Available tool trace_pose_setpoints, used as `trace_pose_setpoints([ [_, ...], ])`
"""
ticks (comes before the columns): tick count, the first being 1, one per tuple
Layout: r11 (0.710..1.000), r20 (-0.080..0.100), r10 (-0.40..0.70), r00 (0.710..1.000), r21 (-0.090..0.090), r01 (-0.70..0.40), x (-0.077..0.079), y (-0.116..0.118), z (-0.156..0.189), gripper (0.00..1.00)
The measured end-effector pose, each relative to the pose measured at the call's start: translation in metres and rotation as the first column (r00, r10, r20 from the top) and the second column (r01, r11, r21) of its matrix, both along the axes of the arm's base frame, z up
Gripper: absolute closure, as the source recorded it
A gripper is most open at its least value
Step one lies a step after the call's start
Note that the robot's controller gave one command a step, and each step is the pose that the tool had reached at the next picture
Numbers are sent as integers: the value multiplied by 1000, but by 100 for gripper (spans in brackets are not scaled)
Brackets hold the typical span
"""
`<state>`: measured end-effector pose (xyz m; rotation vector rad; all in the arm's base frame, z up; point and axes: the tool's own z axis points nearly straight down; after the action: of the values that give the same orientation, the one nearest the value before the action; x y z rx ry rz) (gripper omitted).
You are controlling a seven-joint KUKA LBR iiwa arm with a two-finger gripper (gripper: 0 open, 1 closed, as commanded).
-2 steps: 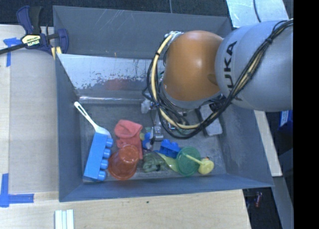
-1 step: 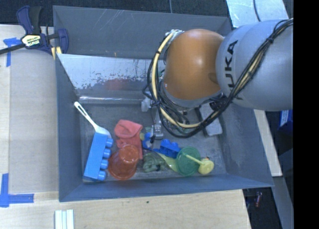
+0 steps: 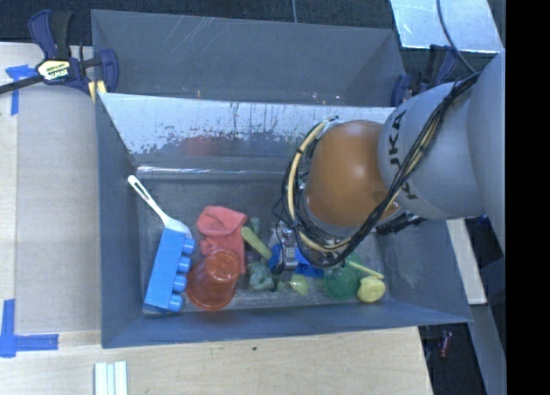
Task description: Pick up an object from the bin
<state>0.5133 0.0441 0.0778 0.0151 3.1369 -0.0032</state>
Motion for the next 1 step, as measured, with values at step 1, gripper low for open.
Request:
trace_pose_setpoints([
  [1,1000,0,0,1000,0,0,0,0,0,100],
])
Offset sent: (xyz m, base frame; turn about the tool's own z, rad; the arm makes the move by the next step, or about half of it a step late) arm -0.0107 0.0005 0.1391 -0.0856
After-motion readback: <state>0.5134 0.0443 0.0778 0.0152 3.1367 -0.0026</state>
